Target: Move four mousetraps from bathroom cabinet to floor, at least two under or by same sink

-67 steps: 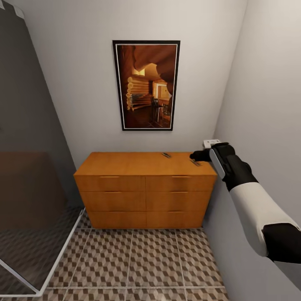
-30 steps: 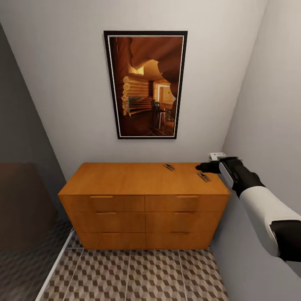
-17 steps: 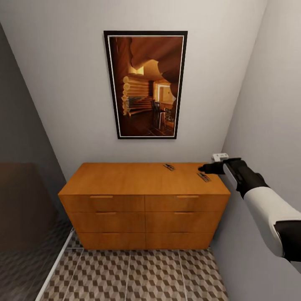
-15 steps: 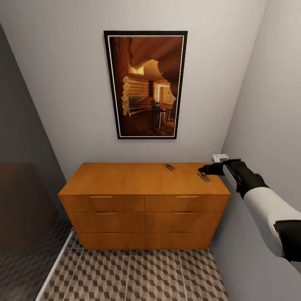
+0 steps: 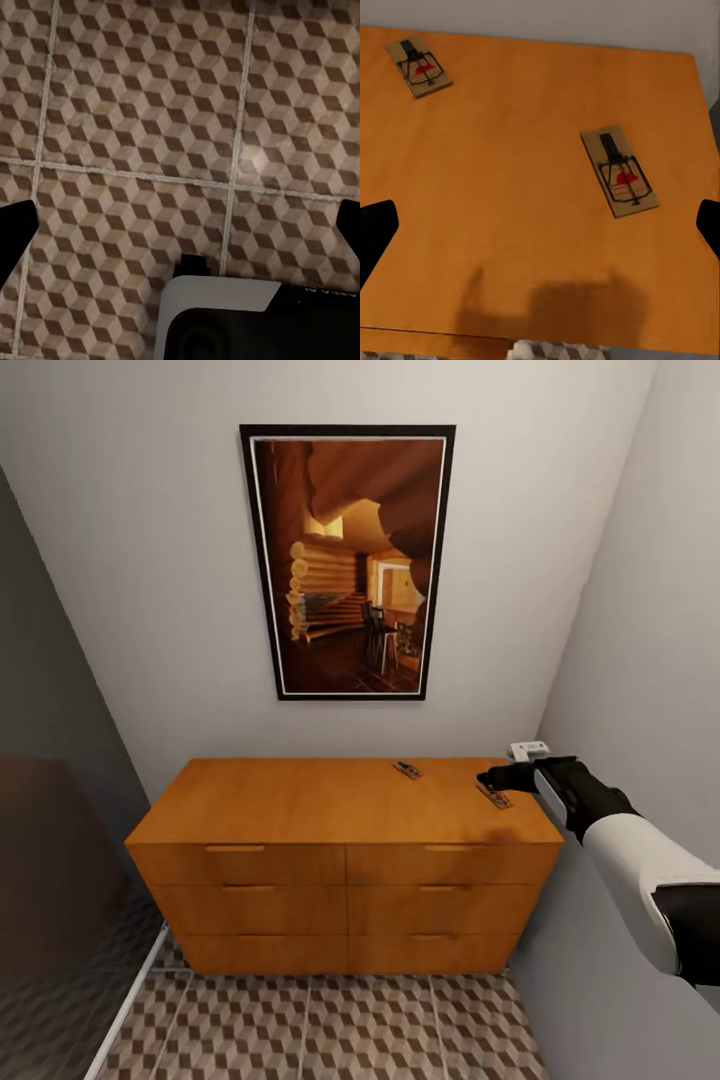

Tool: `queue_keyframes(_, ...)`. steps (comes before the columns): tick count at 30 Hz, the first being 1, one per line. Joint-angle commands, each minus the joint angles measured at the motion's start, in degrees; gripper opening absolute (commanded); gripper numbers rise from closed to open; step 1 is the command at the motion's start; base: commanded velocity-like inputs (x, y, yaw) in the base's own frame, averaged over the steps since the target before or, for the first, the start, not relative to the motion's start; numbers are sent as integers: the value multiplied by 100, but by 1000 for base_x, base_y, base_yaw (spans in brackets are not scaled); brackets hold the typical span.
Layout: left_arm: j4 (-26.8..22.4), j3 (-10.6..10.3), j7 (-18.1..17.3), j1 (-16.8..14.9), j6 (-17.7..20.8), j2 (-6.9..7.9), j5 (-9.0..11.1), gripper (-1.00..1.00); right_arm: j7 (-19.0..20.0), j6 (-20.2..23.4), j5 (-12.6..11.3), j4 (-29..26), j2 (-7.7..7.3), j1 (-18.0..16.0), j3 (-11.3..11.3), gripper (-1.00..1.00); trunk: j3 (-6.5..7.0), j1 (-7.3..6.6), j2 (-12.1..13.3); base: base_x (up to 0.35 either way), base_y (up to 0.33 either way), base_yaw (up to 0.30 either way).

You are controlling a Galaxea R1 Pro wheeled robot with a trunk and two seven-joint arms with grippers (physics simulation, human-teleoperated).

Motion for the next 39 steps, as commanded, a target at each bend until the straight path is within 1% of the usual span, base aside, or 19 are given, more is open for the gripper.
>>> queue_keyframes(1, 8, -48, 14, -3, -21, -2, 22, 100, 11, -7, -28, 13, -9, -5, 34, 100, -13, 6, -12, 222, -38, 0)
queue_keyframes(7, 8, -48, 14, -5, -21, -2, 22, 100, 173, -61, -27, 53, -34, -5, 33, 100, -13, 6, -12, 213, -58, 0)
queue_keyframes(9, 8, -48, 14, -5, -21, -2, 22, 100, 361, -71, -27, 60, -87, -5, 33, 100, -13, 6, -12, 160, -32, 0)
queue_keyframes(13, 8, -48, 14, -3, -21, -2, 22, 100, 675, -79, -21, 65, -144, -5, 33, 100, -13, 6, -12, 103, -17, 0)
queue_keyframes(14, 8, -48, 14, -4, -21, -2, 22, 100, 803, -81, -16, 66, -160, -5, 33, 100, -13, 6, -12, 47, -7, 0)
queue_keyframes(18, 8, -48, 14, -2, -21, -2, 22, 100, 962, -122, -6, 90, -183, -5, 33, 100, -13, 6, -12, 27, -4, 0)
queue_keyframes(21, 8, -48, 14, -5, -23, -2, 22, 100, 1004, -180, -3, 148, -201, -5, 33, 100, -13, 6, -12, 10, -2, 0)
queue_keyframes(24, 8, -48, 14, -7, -23, -2, 22, 100, 1034, -304, 16, 328, -248, -5, 33, 100, -13, 6, -12, 4, -1, 0)
queue_keyframes(26, 8, -48, 14, -7, -22, -2, 22, 100, 1039, -381, 64, 424, -258, -5, 33, 100, -13, 6, -12, 2, 0, 0)
queue_keyframes(28, 8, -48, 14, -8, -22, -2, 22, 100, 1053, -551, 202, 597, -272, -5, 30, 100, -13, 6, -12, 1, 0, 0)
queue_keyframes(32, 8, -48, 14, -5, -21, -2, 22, 100, 1062, -764, 333, 788, -307, -5, 27, 100, -13, 6, -12, 0, 0, 0)
queue_keyframes(39, 8, -48, 14, -5, -21, -2, 22, 100, 1070, -974, 396, 1002, -420, -5, 26, 100, -13, 6, -12, 0, 0, 0)
